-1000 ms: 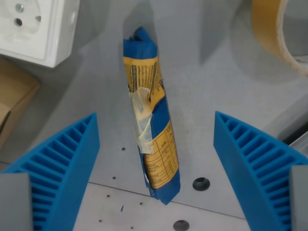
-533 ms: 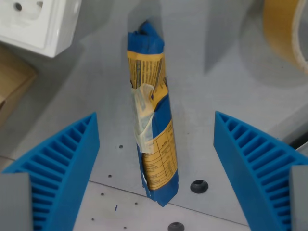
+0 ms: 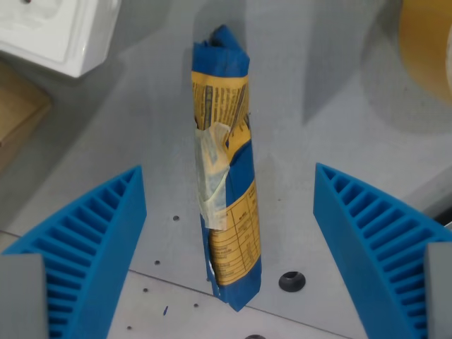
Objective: Pick up the blue bag
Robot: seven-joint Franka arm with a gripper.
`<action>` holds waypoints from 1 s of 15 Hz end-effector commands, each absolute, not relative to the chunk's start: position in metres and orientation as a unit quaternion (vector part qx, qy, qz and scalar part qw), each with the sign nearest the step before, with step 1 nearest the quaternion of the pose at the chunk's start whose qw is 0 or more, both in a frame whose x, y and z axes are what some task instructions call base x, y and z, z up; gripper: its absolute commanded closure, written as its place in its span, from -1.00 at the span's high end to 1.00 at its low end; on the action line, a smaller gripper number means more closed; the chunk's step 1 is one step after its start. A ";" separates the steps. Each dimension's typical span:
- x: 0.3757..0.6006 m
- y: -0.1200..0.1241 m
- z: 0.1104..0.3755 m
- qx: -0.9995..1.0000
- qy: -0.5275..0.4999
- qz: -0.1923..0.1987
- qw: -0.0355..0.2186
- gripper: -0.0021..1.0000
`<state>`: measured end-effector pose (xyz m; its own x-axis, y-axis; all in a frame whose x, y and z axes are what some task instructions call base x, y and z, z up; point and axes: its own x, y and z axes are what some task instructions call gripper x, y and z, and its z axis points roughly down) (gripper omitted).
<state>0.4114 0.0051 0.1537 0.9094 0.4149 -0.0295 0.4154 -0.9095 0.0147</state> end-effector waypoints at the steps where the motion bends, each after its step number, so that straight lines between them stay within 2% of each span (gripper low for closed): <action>1: 0.408 0.008 0.156 0.973 0.227 0.024 0.038 1.00; 8: 0.413 0.006 0.127 0.974 0.223 0.023 0.039 1.00; 9: 0.412 0.004 0.122 0.974 0.222 0.023 0.040 -1.00; 15: 0.412 0.004 0.122 0.974 0.222 0.023 0.040 -1.00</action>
